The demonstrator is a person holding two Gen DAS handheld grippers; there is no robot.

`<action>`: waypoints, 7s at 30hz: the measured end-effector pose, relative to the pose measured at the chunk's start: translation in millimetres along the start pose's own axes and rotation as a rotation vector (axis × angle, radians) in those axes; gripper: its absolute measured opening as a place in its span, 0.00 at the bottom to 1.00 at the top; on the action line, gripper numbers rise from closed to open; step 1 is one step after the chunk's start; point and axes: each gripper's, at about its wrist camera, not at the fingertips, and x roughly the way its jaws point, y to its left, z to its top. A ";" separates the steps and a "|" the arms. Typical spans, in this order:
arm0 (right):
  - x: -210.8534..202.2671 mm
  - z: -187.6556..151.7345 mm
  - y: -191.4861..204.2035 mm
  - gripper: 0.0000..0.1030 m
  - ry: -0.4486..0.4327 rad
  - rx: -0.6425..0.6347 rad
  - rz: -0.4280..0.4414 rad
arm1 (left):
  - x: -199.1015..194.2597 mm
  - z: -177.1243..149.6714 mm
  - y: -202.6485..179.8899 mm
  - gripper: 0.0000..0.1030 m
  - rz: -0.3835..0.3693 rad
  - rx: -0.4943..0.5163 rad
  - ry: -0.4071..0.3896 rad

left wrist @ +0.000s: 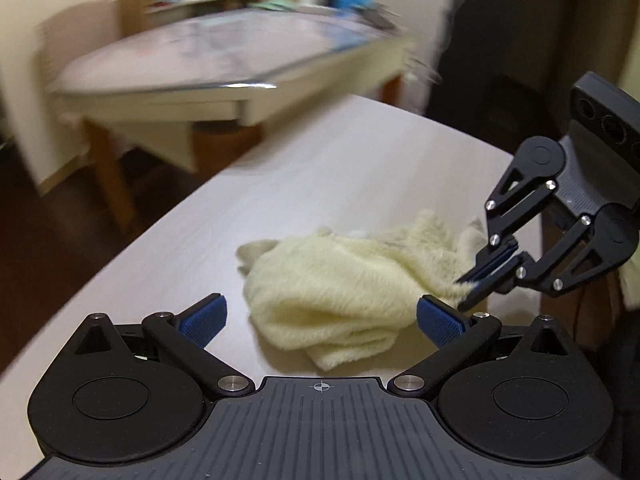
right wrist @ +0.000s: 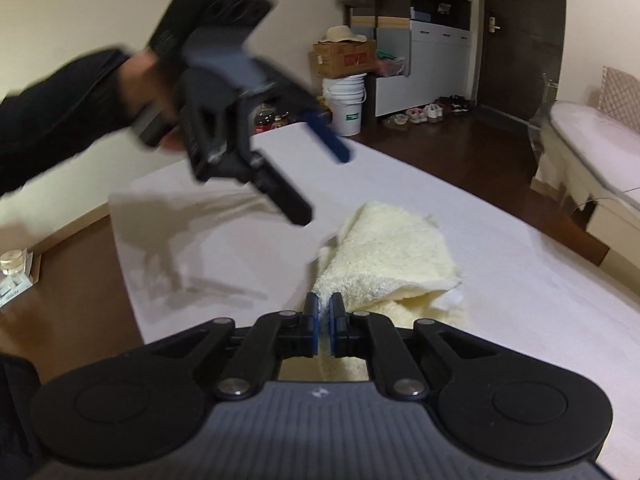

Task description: Fold towel

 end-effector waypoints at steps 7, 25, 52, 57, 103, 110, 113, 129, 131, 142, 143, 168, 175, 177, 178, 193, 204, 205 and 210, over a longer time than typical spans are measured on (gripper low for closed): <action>-0.7 -5.4 17.8 0.06 0.009 -0.054 0.018 | 34.6 33.6 -4.8 0.59 -0.152 0.151 0.118; -3.6 0.7 17.9 0.06 0.022 -0.074 0.029 | 100.9 40.3 -30.6 0.22 -0.202 0.348 0.381; -34.0 13.8 -46.9 0.47 -0.129 0.172 -0.009 | -40.6 -101.5 -52.5 0.11 0.001 0.075 0.101; -14.6 14.3 -58.1 0.47 -0.075 0.198 -0.048 | -53.1 -122.8 -60.6 0.11 -0.017 0.042 0.120; 71.6 9.6 -87.5 0.62 0.122 -0.062 -0.557 | -13.8 -92.9 20.0 0.53 0.403 -0.068 0.104; 85.5 8.7 -84.2 0.62 0.118 -0.056 -0.601 | -18.9 -87.8 19.4 0.52 0.448 -0.147 0.032; 92.4 8.9 -81.7 0.62 0.123 -0.079 -0.608 | -19.8 -83.3 27.2 0.52 0.466 -0.173 0.022; 90.7 13.4 -106.9 0.63 0.083 -0.072 -0.542 | 2.3 -81.8 34.3 0.64 0.617 -0.139 0.060; 93.9 16.7 -108.9 0.63 0.074 -0.063 -0.535 | 1.3 -83.2 37.5 0.65 0.634 -0.162 0.053; 11.2 1.2 -85.3 0.60 -0.031 0.169 -0.159 | -44.9 -94.6 -4.2 0.66 0.480 -0.182 -0.019; -1.0 -6.3 -77.8 0.58 -0.036 0.185 -0.082 | -48.9 -96.5 -9.4 0.66 0.441 -0.180 -0.025; -45.3 -71.4 11.5 0.07 0.007 -0.095 -0.014 | -53.2 -99.6 -31.1 0.79 0.424 -0.077 0.043; -45.0 -79.3 16.5 0.07 0.003 -0.054 -0.002 | -37.3 -96.6 -29.1 0.77 0.311 -0.047 0.111; -43.1 -79.8 16.5 0.07 0.005 -0.048 -0.004 | -41.3 -101.8 -40.6 0.74 0.230 0.005 0.136; -42.2 -80.0 16.4 0.07 0.006 -0.045 -0.004 | -45.9 -106.3 -49.0 0.74 0.181 0.043 0.148; -37.0 -71.7 16.4 0.07 -0.019 -0.070 0.040 | -89.3 -135.8 -59.5 0.84 0.293 -0.046 0.003; -36.8 -79.0 21.1 0.07 -0.030 -0.056 0.002 | 32.6 -22.9 -57.2 0.85 0.329 0.021 -0.107; -36.6 -79.1 21.8 0.07 -0.034 -0.056 -0.003 | 46.7 -11.5 -59.9 0.85 0.331 0.039 -0.104; -36.3 -80.9 20.7 0.07 -0.052 -0.051 -0.019 | 104.7 30.5 -73.5 0.85 0.306 0.148 -0.047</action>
